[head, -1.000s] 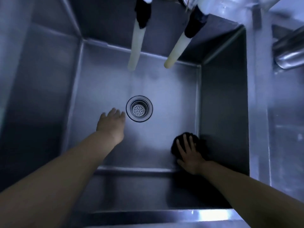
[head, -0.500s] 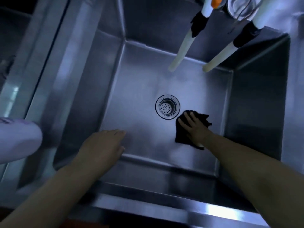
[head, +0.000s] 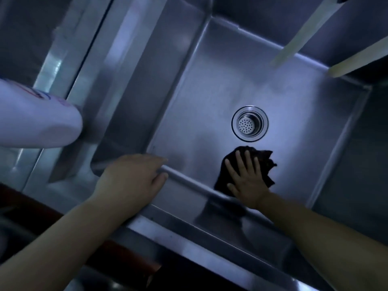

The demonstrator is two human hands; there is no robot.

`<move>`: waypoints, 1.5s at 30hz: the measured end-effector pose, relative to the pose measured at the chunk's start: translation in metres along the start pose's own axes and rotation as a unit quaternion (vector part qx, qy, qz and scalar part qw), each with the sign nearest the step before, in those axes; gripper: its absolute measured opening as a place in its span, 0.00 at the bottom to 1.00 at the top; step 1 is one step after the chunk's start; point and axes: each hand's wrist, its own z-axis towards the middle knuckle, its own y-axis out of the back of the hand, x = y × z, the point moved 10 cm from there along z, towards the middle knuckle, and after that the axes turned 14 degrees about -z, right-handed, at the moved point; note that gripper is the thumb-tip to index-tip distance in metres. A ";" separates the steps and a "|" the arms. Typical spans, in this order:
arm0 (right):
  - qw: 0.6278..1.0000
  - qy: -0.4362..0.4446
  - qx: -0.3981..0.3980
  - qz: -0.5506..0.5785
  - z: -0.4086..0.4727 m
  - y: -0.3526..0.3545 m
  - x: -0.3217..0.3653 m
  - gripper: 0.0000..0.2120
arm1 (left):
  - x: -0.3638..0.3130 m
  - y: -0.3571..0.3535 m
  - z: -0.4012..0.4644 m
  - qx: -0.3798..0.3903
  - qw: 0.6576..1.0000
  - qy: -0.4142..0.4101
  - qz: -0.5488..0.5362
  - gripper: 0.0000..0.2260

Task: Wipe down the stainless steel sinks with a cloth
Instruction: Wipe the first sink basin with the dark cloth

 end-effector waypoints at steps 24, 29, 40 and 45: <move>0.981 -0.171 -0.091 -0.001 0.244 0.112 -0.069 0.35 | 0.020 -0.006 0.007 -0.020 0.999 0.036 -0.003 0.13; 0.993 -0.030 -0.113 -0.014 0.231 0.109 0.023 0.38 | 0.016 -0.005 0.007 -0.026 1.000 0.014 -0.005 0.10; 0.969 0.216 -0.111 -0.053 0.136 0.067 0.166 0.29 | 0.008 0.000 0.008 -0.020 1.000 0.005 0.007 0.12; 0.954 0.265 -0.121 -0.069 0.085 0.047 0.129 0.25 | 0.006 0.004 0.007 -0.029 0.999 0.010 0.015 0.11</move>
